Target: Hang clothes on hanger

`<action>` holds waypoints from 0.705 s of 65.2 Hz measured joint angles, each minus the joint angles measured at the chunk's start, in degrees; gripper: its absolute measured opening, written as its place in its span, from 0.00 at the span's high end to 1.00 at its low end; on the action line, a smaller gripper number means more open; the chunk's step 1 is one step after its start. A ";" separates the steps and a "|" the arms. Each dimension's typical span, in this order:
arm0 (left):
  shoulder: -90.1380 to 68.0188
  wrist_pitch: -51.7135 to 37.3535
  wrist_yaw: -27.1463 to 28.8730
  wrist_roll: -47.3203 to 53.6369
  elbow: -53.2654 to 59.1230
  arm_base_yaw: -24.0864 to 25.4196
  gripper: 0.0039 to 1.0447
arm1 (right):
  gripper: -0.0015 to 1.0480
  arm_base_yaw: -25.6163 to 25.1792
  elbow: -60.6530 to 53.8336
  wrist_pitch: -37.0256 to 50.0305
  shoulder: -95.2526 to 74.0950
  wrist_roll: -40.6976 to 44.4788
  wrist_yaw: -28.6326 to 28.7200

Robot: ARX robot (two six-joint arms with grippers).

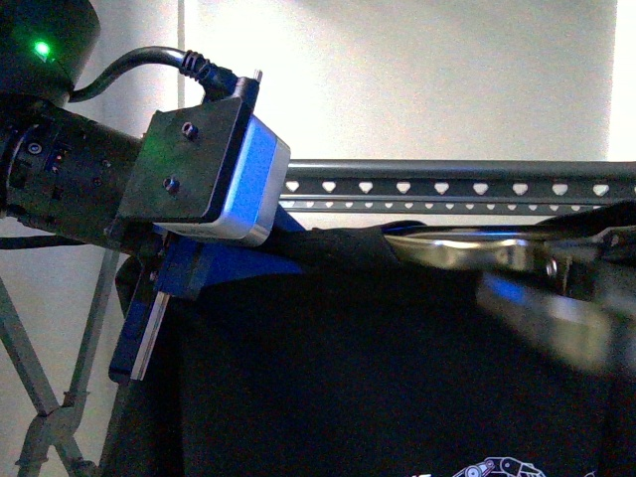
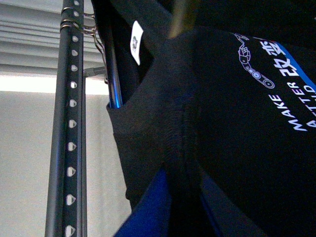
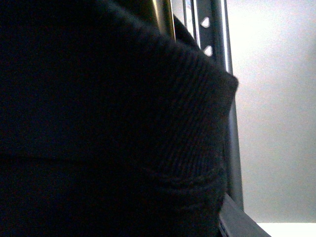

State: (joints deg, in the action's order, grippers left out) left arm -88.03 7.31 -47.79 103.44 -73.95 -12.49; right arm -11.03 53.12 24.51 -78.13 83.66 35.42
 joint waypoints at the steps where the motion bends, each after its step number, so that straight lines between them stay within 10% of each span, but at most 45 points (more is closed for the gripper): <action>1: 0.00 -0.02 0.00 0.11 0.00 0.00 0.84 | 0.90 -0.02 -0.11 -0.07 0.07 -0.17 0.11; 25: 0.00 -0.15 -0.33 0.85 0.00 -0.04 0.38 | 0.90 -3.10 -2.71 -6.88 2.40 -7.43 1.62; 37: 0.00 -0.15 -0.33 1.01 0.00 -0.04 0.06 | 0.91 -8.20 -3.43 -24.33 2.36 -9.22 4.31; 46: 0.00 -0.17 -0.35 1.07 0.00 -0.04 0.06 | 0.91 -11.43 -4.22 -35.23 1.42 -6.03 3.76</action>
State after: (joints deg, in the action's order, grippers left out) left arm -88.03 7.14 -48.14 104.51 -73.95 -12.53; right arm -22.46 48.90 -10.72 -76.71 77.62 39.18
